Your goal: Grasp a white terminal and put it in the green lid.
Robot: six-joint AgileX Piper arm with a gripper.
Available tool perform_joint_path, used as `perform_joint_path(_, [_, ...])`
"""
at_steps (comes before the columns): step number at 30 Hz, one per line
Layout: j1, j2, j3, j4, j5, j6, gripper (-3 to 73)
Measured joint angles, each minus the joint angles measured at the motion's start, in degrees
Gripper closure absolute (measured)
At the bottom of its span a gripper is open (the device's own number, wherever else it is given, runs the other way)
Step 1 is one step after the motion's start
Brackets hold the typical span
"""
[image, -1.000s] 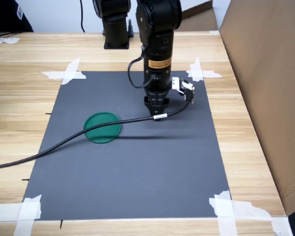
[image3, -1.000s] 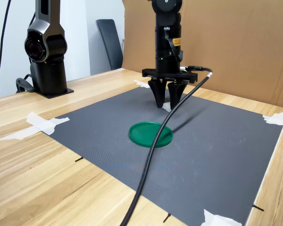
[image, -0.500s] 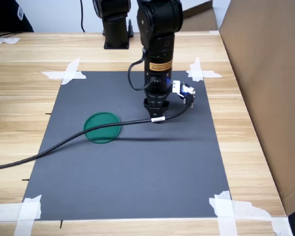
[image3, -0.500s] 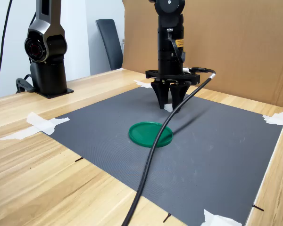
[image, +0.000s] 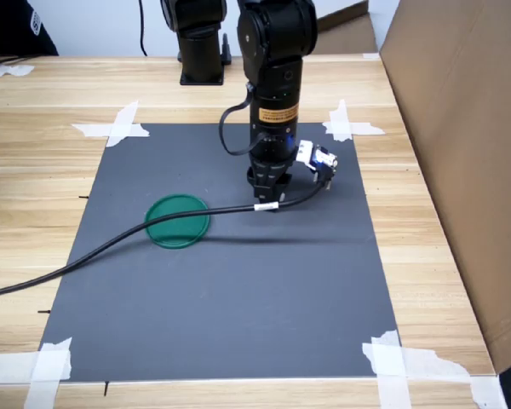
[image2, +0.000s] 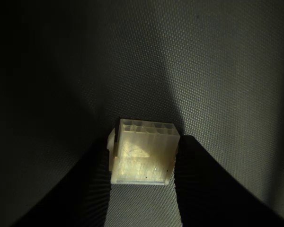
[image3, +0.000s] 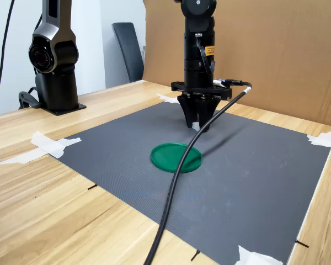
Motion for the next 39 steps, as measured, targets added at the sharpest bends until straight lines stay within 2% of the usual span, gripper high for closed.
perform_joint_path(10, [-0.3, -4.0, -0.2, 0.4, 3.0, 3.9, 37.6])
perform_joint_path(15, [-5.9, -4.4, -4.0, 2.8, 6.0, 5.3, 37.6])
perform_joint_path(18, [-11.0, -4.7, -7.6, 3.0, 8.1, 5.2, 37.6])
perform_joint_path(30, [-23.3, -4.7, -10.1, 3.8, 12.2, 3.5, 37.7])
perform_joint_path(35, [-24.6, -3.8, -8.3, 4.4, 12.0, 0.6, 37.7])
perform_joint_path(39, [-24.6, -1.9, -5.2, 4.2, 8.6, 0.8, 37.7])
